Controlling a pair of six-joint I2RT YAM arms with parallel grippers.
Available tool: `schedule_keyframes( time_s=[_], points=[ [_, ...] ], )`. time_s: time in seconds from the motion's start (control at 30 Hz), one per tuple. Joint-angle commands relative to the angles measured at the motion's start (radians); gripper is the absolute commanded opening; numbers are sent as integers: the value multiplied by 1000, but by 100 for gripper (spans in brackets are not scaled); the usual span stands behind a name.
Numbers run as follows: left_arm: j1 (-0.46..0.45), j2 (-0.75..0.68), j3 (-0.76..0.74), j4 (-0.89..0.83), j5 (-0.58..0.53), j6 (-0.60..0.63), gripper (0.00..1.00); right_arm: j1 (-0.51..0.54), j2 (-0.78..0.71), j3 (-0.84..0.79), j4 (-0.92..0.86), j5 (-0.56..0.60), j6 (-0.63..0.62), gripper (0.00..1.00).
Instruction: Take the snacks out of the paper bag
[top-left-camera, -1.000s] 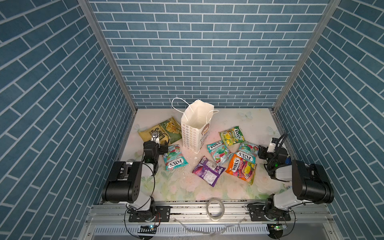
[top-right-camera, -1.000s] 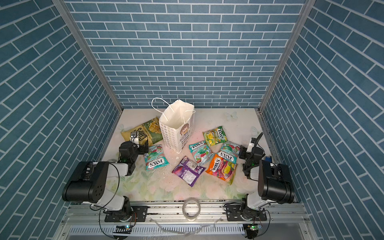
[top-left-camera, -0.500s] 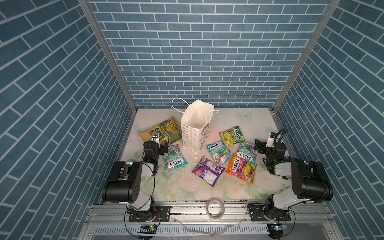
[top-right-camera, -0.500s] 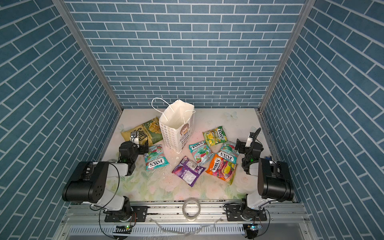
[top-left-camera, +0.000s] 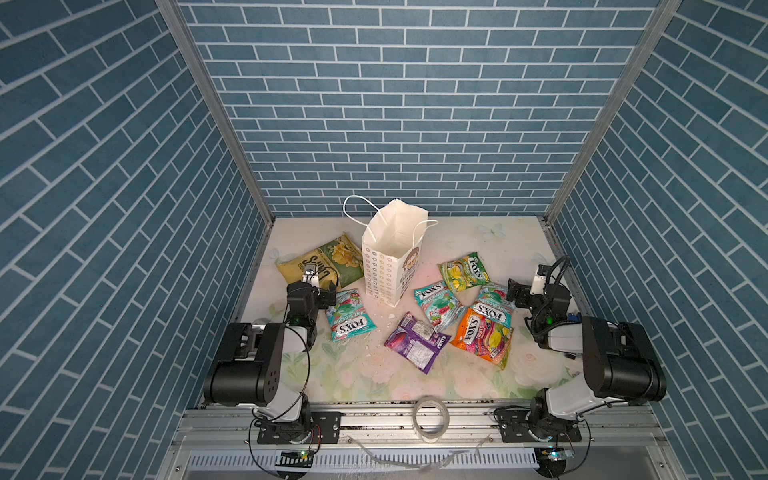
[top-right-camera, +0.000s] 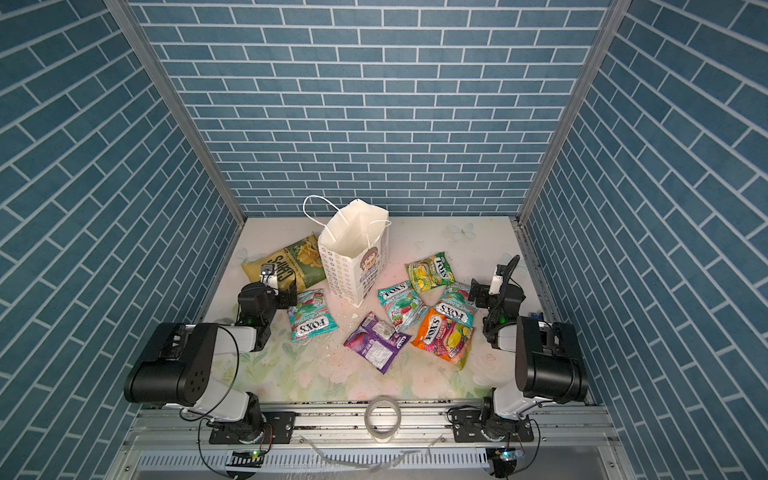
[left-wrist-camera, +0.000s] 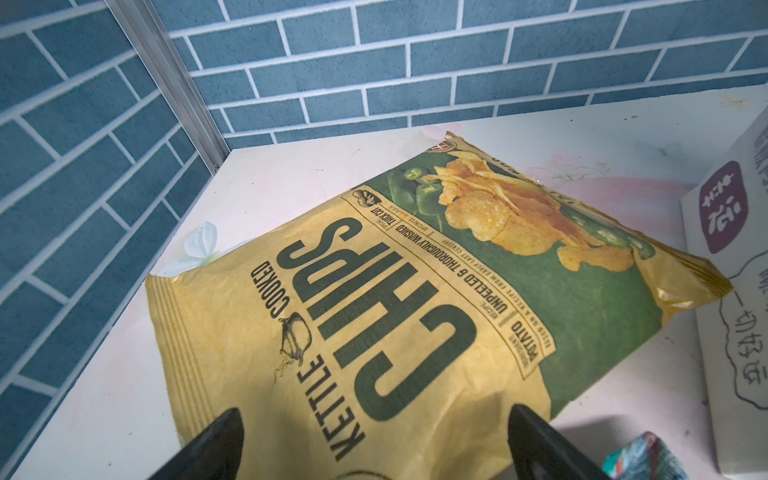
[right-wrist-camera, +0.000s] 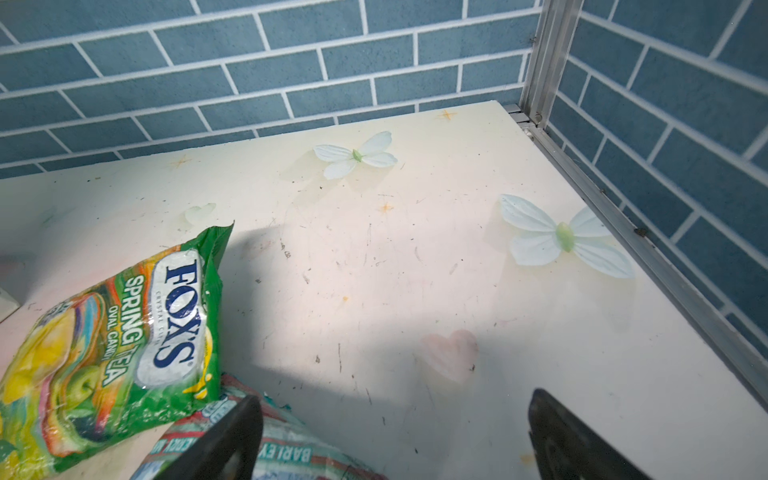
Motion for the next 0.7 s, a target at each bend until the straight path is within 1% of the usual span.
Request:
schedule_keyframes(
  time_s=[0.0,0.67],
  points=[
    [-3,3,15,7,7,8,100,5,4,12,-9,-21,-50,99],
    [-3,2,16,6,6,9,100,8,5,19,-23,-12,-52,99]
  ],
)
